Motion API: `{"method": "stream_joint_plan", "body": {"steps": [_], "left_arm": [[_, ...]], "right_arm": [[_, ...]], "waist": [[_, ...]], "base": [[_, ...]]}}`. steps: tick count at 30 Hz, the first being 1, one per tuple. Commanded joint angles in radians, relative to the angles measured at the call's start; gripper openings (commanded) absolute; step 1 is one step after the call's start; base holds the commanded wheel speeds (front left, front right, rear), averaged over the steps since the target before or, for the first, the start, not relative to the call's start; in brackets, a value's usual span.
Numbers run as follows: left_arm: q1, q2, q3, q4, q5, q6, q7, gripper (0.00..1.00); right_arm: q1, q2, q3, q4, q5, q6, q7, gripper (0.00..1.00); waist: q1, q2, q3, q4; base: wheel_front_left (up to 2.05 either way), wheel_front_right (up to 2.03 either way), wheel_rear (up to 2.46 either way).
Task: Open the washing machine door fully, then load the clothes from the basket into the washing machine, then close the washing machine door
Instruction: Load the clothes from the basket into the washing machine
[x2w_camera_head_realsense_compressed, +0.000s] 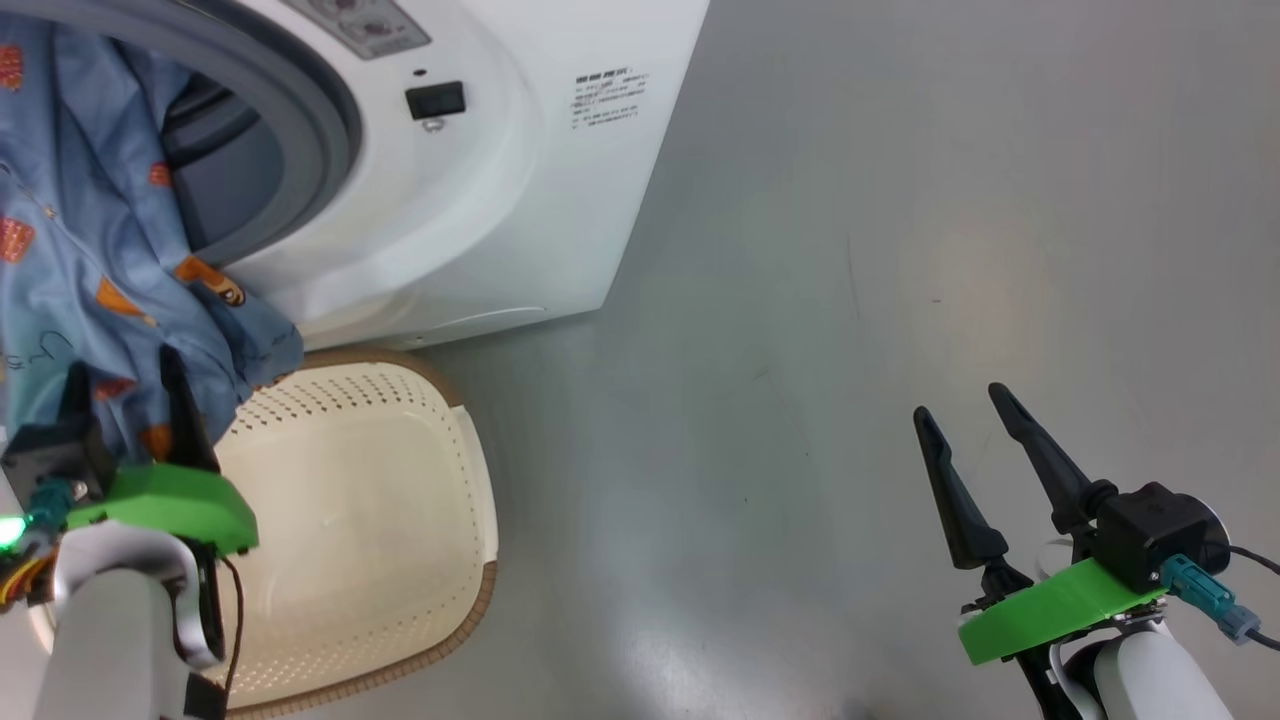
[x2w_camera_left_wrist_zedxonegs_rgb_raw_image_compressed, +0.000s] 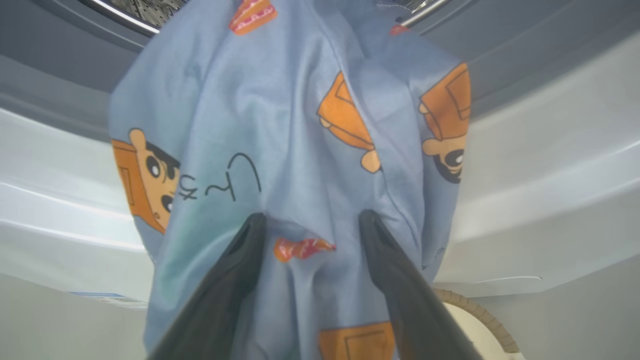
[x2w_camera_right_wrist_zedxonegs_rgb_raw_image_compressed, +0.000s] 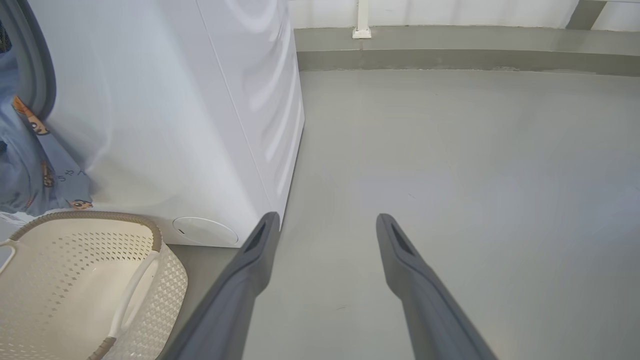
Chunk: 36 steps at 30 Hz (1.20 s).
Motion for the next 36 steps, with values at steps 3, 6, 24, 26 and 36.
{"method": "stream_joint_plan", "body": {"steps": [3, 6, 24, 26, 36], "left_arm": [[-0.032, 0.027, 0.027, 0.004, 0.015, 0.020, -0.006, 1.00], [-0.059, 0.026, 0.026, 0.022, 0.018, 0.027, -0.006, 1.00], [-0.097, 0.011, 0.049, -0.032, -0.003, 0.020, -0.006, 0.00], [-0.087, 0.005, 0.055, -0.058, -0.010, 0.016, -0.006, 0.00], [0.015, -0.030, 0.078, -0.224, -0.043, 0.001, -0.006, 0.00]], "right_arm": [[0.006, -0.012, 0.012, -0.026, -0.004, 0.001, -0.005, 1.00], [0.001, -0.011, 0.014, -0.028, -0.004, 0.001, -0.005, 1.00], [-0.014, -0.003, 0.002, -0.029, -0.005, 0.001, -0.005, 1.00], [-0.013, -0.001, -0.001, -0.028, -0.006, 0.001, -0.005, 1.00], [-0.011, 0.012, -0.004, -0.024, -0.005, 0.001, -0.005, 1.00]], "waist": [[0.0000, 0.0000, 0.011, 0.000], [0.0000, 0.0000, 0.019, -0.001], [0.0000, 0.0000, 0.045, 0.009], [0.0000, 0.0000, 0.044, 0.011], [0.0000, 0.0000, 0.033, 0.021]], "base": [[0.00, 0.00, 0.00], [0.00, 0.00, 0.00], [0.00, 0.00, 0.00], [0.00, 0.00, 0.00], [0.00, 0.00, 0.00]]}}
